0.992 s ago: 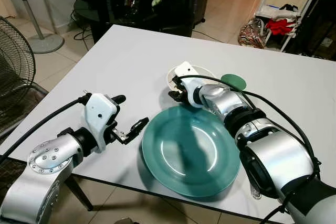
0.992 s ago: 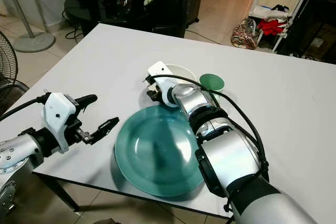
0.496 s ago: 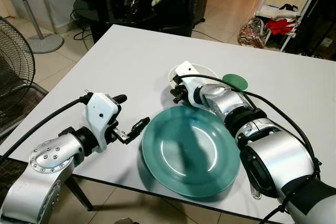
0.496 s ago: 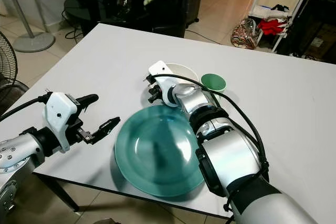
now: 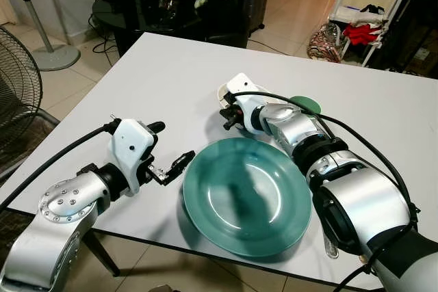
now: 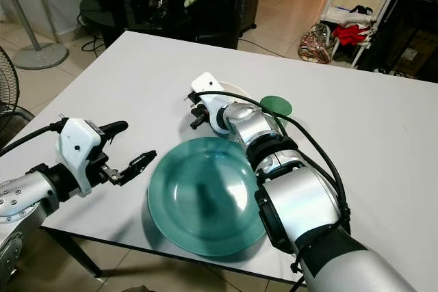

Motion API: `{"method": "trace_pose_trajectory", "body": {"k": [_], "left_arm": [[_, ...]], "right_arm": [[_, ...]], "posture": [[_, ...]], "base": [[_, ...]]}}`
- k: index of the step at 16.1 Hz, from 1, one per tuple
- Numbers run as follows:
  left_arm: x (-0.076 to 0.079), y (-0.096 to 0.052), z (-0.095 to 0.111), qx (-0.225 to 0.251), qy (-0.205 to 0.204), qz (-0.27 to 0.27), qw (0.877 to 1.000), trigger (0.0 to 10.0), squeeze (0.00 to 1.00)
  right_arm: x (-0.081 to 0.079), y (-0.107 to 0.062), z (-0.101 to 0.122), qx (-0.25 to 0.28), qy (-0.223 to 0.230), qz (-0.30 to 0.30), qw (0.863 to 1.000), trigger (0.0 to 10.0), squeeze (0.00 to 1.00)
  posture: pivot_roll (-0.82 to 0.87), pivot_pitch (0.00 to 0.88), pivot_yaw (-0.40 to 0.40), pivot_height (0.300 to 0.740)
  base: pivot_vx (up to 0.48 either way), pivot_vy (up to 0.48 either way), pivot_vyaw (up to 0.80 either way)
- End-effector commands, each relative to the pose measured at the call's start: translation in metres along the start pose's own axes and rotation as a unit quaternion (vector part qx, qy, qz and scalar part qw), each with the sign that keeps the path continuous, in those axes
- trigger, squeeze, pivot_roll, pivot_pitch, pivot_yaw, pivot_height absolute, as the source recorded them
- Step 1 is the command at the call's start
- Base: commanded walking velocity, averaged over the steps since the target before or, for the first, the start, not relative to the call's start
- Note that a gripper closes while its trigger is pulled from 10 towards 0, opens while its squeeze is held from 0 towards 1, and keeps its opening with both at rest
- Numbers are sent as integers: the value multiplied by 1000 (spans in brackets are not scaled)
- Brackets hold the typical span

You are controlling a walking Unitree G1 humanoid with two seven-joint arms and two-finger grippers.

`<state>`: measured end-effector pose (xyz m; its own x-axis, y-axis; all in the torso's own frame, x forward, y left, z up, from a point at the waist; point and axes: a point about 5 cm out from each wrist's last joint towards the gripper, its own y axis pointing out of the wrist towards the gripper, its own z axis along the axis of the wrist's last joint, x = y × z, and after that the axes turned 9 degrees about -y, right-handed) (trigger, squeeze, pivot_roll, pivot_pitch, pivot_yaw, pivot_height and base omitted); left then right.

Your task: Setting the table

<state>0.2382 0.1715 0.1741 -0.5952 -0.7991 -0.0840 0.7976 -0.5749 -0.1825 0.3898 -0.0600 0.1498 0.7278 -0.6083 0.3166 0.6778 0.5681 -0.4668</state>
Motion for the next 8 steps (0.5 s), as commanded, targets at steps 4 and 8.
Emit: {"method": "trace_pose_trajectory", "body": {"k": [4,8], "left_arm": [[-2,5,4,11,9,1,1000,10000,0],[-4,6,6,19,9,10,1000,10000,0]], "right_arm": [[7,-4,24,75,-12,2,997,0,0],[15,-12,33,129,-41,10,991,0,0]], "posture": [[46,0,-48,740],[50,0,-53,740]], "base": [[0,0,0],[0,0,0]]}}
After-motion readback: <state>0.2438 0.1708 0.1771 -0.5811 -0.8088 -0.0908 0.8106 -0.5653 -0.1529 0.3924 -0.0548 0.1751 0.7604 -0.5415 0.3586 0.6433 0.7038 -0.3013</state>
